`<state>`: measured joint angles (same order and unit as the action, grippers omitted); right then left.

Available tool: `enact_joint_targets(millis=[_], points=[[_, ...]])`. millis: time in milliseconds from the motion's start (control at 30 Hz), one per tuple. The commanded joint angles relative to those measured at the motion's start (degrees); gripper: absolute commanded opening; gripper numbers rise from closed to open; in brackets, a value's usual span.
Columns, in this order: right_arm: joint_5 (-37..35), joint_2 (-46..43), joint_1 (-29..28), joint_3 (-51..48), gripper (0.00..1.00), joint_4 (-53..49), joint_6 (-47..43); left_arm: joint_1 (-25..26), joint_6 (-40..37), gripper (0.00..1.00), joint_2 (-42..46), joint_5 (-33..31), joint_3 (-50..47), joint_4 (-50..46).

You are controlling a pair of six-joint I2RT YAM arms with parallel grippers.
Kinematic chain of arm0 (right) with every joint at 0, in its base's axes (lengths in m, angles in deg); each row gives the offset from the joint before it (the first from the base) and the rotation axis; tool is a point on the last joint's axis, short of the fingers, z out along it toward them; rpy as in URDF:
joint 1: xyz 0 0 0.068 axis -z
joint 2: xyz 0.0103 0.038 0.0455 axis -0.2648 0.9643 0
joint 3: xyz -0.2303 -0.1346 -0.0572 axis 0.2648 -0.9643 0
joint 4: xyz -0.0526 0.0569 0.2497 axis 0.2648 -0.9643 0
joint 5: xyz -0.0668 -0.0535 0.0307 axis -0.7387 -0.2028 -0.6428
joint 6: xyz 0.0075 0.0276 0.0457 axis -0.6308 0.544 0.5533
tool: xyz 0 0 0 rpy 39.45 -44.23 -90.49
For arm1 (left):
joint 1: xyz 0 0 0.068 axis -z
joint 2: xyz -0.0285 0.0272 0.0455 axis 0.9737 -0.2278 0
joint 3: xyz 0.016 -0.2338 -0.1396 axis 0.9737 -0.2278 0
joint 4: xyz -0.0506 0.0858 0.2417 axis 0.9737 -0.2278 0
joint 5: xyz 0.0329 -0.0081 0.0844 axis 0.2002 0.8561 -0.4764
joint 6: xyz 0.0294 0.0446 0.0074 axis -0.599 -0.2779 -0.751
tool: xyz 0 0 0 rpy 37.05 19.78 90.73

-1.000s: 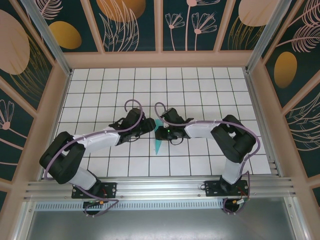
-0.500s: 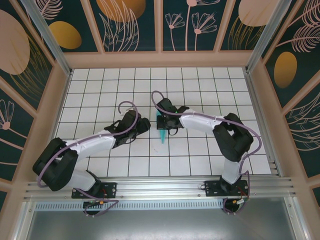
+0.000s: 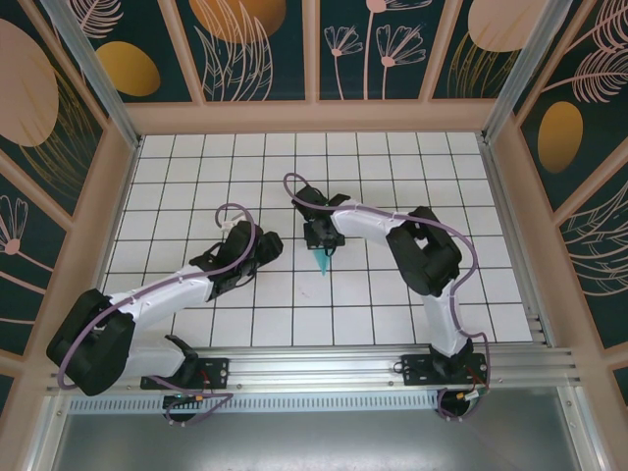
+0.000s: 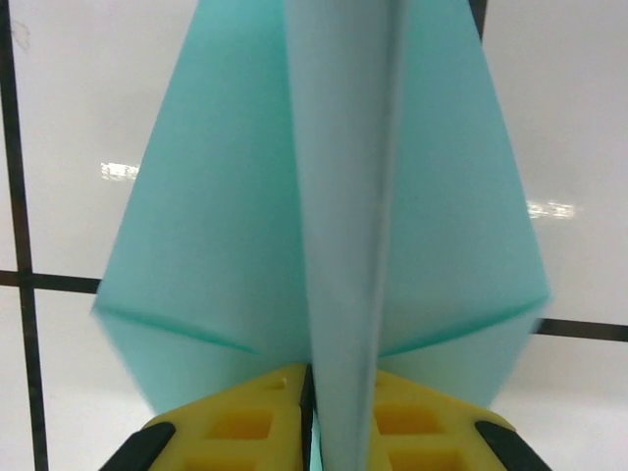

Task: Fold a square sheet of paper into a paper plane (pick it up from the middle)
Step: Move a paper plane to the center of the table.

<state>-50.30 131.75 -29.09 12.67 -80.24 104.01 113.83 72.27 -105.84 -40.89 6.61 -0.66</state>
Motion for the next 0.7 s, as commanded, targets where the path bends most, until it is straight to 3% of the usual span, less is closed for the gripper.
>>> enact_joint_targets(millis=[0,200,467,667], points=[[0.95,2.03,0.5,1.76,0.18,-3.25,-0.27,-0.66,0.35,0.6,0.92,-0.55,-0.58,-0.54],[0.62,0.74,0.25,2.52,0.19,-3.71,-0.6,-0.96,-0.48,0.6,1.05,-0.14,-0.58,0.17],[-2.32,-8.83,0.4,5.05,0.45,-5.8,-2.24,-1.11,-3.61,0.62,4.76,-5.06,0.04,-1.58],[-14.96,-23.61,2.18,-2.52,0.6,-0.96,-1.76,-1.94,-8.36,0.66,9.33,-14.13,0.42,-4.76]])
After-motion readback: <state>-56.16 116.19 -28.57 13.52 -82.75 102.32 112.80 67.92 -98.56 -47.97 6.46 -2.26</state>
